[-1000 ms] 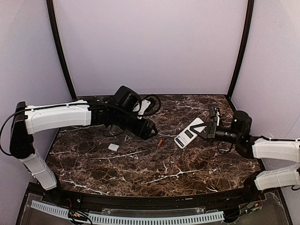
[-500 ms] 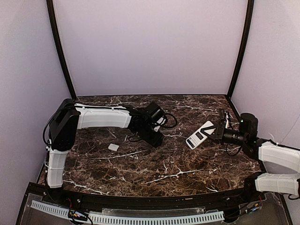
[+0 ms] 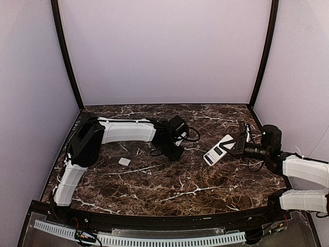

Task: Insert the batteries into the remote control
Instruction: Move the battery to the center of the board.

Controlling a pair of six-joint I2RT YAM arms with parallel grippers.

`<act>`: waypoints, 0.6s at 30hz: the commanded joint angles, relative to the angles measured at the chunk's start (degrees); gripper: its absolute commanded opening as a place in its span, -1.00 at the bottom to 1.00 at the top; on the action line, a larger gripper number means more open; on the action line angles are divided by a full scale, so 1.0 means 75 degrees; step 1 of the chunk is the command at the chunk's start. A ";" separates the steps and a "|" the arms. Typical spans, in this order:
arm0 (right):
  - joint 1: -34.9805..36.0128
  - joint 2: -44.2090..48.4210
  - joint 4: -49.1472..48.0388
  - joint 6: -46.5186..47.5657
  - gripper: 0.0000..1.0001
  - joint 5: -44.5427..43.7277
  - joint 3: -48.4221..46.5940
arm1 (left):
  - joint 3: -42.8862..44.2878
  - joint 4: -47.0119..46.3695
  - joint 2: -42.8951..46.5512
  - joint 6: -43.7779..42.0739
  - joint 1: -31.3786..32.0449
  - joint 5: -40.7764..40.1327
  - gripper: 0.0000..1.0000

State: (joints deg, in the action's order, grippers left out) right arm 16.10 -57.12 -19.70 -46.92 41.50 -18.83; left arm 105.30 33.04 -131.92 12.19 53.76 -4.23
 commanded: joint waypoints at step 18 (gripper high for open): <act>-0.0108 0.0081 -0.0453 0.0179 -1.00 0.0269 -0.0115 | -0.1281 0.1133 0.1342 0.3810 0.0047 -0.1288 -0.99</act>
State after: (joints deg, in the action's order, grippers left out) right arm 15.68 -57.49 -20.14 -46.13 42.65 -18.83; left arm 105.47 41.67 -131.31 25.43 54.22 -9.98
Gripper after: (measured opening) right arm 0.141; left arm 0.068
